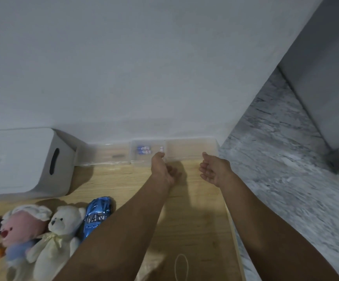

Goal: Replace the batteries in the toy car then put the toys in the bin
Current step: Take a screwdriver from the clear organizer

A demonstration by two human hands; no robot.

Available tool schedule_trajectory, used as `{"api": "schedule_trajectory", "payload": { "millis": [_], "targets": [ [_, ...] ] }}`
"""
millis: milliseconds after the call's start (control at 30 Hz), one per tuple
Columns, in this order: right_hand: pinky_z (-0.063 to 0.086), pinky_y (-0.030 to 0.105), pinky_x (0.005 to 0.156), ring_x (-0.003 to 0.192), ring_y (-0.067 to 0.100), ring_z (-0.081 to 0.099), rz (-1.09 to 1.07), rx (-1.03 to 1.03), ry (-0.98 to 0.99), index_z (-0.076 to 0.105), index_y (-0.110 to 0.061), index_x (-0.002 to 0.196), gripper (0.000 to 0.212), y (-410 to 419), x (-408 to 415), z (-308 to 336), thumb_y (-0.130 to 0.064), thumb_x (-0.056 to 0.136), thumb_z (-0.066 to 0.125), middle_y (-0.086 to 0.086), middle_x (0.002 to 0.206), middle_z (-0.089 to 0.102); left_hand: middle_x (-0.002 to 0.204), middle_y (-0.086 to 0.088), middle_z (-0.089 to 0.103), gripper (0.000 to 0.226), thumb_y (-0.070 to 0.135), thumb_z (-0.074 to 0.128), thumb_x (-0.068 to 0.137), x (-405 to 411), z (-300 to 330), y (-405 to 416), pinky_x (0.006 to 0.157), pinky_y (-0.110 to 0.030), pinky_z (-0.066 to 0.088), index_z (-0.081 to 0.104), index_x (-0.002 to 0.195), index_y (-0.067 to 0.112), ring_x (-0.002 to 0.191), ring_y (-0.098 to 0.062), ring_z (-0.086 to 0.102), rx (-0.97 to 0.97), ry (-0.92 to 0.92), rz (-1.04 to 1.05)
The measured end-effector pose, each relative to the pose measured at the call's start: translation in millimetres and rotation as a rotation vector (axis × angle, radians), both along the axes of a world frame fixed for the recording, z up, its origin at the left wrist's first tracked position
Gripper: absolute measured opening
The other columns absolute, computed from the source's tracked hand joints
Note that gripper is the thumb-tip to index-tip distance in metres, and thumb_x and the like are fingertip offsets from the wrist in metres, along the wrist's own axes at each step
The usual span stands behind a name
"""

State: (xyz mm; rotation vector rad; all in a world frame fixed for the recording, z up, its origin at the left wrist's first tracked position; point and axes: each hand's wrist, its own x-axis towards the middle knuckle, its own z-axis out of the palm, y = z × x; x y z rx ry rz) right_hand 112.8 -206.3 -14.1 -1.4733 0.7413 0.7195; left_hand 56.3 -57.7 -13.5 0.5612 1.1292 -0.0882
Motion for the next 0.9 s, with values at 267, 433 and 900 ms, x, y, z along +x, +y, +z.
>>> {"api": "schedule_trajectory", "payload": {
  "millis": [267, 433, 900],
  "targets": [
    [0.049, 0.028, 0.070, 0.074, 0.014, 0.060, 0.268, 0.067, 0.049, 0.063, -0.010, 0.105, 0.026, 57, -24, 5, -0.027, 0.088, 0.070, 0.003, 0.086, 0.062, 0.063, -0.005, 0.039, 0.024, 0.030, 0.054, 0.090, -32, -3, 45, 0.052, -0.029, 0.042, 0.049, 0.089, 0.007, 0.047, -0.020, 0.040, 0.165, 0.073, 0.035],
    [0.050, 0.029, 0.067, 0.078, 0.017, 0.062, 0.331, 0.094, 0.072, 0.063, -0.008, 0.111, 0.035, 88, -38, 0, -0.031, 0.086, 0.072, 0.006, 0.091, 0.065, 0.064, -0.007, 0.045, 0.027, 0.027, 0.062, 0.092, -41, -9, 72, 0.048, -0.029, 0.044, 0.056, 0.095, 0.001, 0.046, -0.019, 0.042, 0.263, 0.101, 0.072],
    [0.054, 0.035, 0.078, 0.104, 0.024, 0.064, 0.287, 0.352, 0.230, 0.057, -0.001, 0.120, 0.047, 123, -55, -9, -0.040, 0.095, 0.058, 0.011, 0.117, 0.065, 0.080, -0.011, 0.063, 0.038, 0.038, 0.064, 0.088, -51, -23, 89, 0.080, -0.038, 0.054, 0.063, 0.096, 0.001, 0.075, -0.028, 0.059, 0.381, 0.167, -0.037]
  ]
}}
